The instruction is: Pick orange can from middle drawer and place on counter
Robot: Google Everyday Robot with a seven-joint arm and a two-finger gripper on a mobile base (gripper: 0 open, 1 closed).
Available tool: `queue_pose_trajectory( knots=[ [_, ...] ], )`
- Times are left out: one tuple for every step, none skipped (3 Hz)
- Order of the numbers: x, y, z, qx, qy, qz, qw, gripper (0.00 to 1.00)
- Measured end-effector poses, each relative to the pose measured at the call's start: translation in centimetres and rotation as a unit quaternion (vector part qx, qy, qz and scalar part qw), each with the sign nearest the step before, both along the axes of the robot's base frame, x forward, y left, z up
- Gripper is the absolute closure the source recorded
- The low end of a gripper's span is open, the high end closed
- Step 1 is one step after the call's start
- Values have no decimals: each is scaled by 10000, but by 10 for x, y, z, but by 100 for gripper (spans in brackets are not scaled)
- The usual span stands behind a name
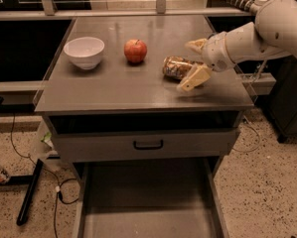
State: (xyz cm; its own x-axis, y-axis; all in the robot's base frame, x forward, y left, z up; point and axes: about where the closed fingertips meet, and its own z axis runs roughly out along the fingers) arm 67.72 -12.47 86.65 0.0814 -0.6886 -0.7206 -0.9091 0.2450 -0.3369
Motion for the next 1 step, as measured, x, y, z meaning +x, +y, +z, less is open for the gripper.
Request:
queue_pose_trajectory(
  knots=[
    [0, 0, 0, 0, 0, 0, 10000, 0]
  ],
)
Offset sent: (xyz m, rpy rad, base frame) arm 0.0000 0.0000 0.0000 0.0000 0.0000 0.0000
